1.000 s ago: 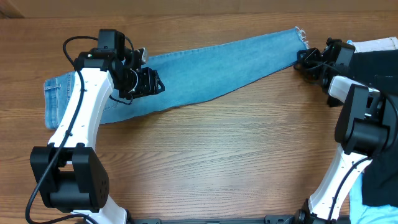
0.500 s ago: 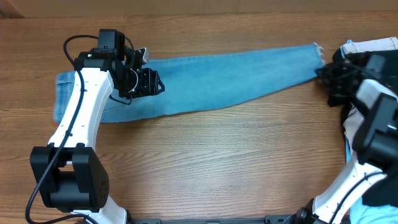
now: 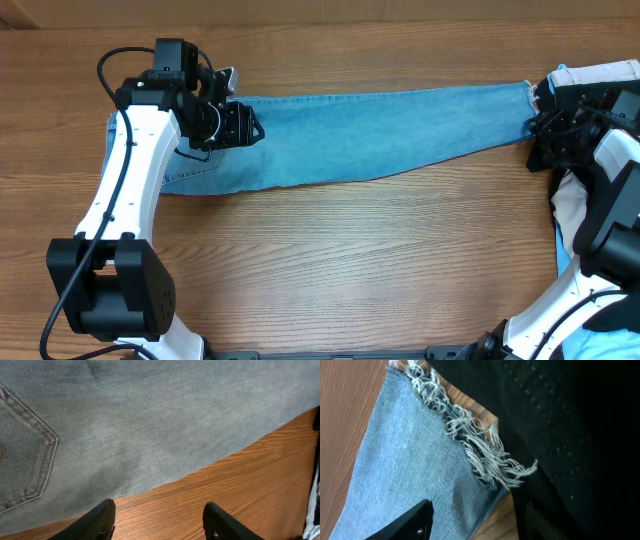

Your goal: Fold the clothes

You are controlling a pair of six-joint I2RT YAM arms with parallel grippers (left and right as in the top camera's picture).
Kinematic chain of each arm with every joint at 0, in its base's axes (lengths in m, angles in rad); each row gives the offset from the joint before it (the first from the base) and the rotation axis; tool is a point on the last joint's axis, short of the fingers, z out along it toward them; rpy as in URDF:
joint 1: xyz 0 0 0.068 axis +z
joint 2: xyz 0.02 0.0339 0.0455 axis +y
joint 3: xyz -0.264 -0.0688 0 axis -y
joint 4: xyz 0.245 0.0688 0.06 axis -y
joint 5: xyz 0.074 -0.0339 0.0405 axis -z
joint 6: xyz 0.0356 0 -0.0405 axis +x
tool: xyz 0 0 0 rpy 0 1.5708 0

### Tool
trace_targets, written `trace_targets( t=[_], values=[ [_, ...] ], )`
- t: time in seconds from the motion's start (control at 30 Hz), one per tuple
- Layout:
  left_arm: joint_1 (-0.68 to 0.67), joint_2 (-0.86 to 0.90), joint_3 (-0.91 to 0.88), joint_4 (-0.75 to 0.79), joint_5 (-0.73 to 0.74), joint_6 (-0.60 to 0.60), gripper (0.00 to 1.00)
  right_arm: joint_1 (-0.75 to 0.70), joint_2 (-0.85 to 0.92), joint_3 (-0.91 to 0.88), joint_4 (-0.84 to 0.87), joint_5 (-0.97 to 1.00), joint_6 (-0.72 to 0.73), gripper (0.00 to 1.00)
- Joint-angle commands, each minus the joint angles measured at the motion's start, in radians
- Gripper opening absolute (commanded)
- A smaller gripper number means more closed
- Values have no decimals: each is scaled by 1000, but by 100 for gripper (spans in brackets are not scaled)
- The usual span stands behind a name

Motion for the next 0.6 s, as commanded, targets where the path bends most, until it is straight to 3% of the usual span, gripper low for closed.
trace_targets(
  t=[0.0, 0.23, 0.43, 0.5, 0.57],
  values=[
    [0, -15, 26, 8, 16, 27, 59, 36, -22, 6, -32, 6, 23, 62],
    [0, -15, 26, 8, 16, 49, 59, 121, 6, 6, -30, 67, 117, 54],
    [0, -15, 26, 7, 16, 49, 59, 104, 45, 6, -43, 100, 153, 48],
    [0, -15, 26, 10, 16, 50, 60, 89, 44, 6, -16, 96, 119, 26],
    [0, -15, 26, 11, 16, 50, 59, 72, 43, 7, -15, 89, 65, 13]
  ],
)
